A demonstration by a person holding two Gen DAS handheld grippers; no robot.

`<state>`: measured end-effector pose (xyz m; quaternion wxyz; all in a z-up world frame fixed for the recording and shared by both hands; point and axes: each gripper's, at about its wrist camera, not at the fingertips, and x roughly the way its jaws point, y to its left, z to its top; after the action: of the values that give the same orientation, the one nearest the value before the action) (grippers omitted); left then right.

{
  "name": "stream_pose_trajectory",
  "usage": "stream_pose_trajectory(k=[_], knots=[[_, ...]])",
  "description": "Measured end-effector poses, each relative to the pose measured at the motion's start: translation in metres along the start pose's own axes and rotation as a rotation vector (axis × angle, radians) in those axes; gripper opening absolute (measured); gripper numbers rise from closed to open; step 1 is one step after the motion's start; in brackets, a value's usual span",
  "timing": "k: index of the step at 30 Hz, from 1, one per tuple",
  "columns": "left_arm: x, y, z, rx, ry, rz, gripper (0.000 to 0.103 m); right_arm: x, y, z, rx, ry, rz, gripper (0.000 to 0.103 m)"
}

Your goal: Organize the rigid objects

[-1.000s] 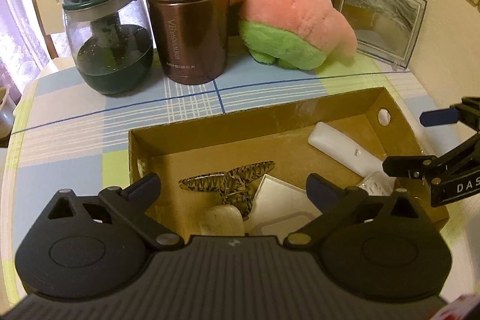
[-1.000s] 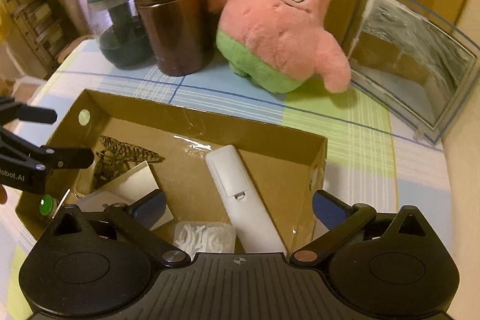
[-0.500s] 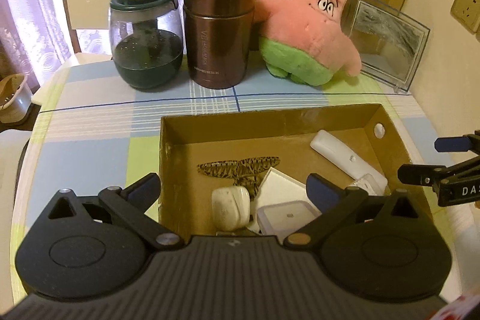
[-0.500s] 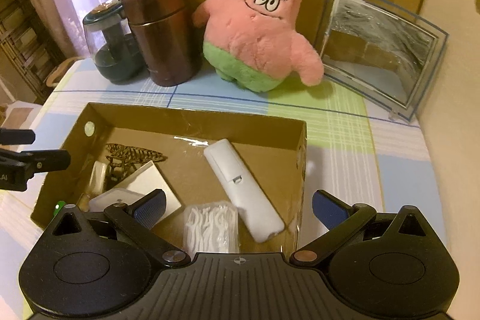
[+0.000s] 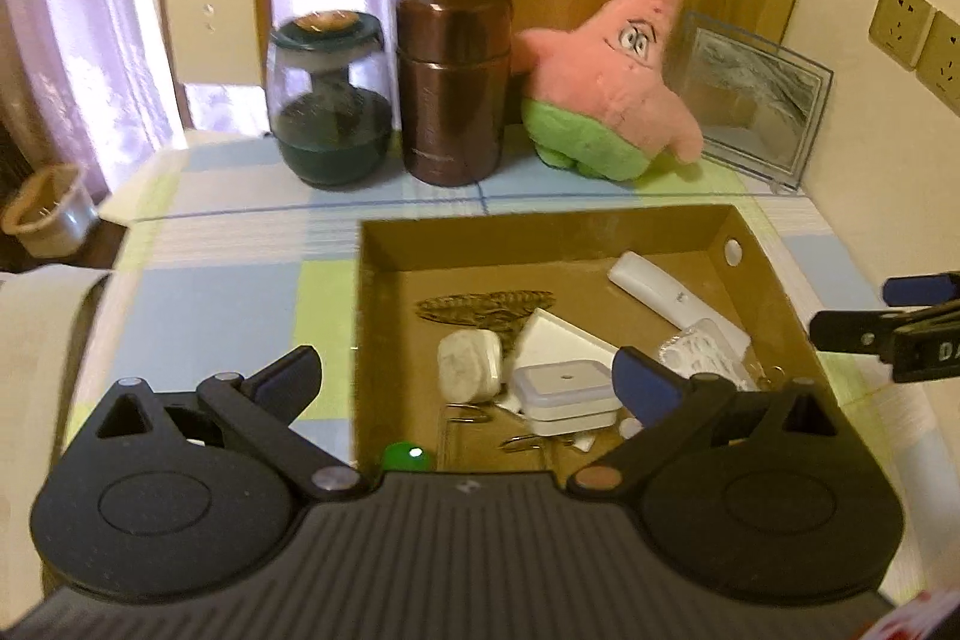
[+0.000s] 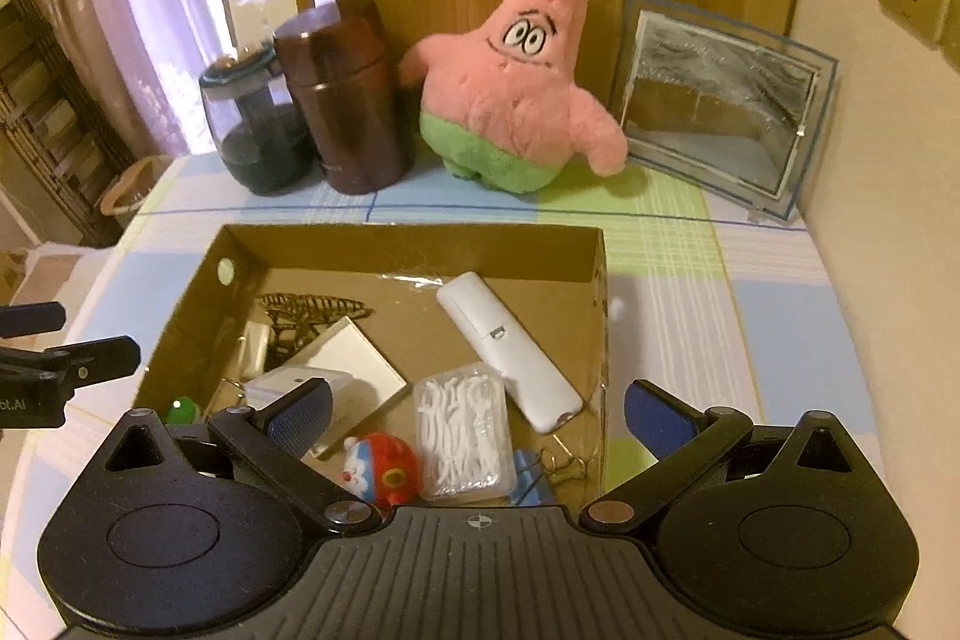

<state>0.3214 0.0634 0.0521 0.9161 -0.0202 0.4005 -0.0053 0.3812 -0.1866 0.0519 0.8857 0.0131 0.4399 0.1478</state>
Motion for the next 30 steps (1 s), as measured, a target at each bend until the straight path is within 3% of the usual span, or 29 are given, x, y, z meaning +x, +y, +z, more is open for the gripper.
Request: stream_pose_trajectory(k=[9, 30], knots=[[-0.044, 0.007, -0.019, -0.059, -0.042, 0.001, 0.101, -0.035, 0.012, -0.019, 0.022, -0.038, -0.003, 0.101], [-0.135, -0.015, -0.091, -0.028, -0.129, 0.043, 0.101, -0.121, 0.038, -0.096, 0.067, -0.143, 0.016, 0.101]])
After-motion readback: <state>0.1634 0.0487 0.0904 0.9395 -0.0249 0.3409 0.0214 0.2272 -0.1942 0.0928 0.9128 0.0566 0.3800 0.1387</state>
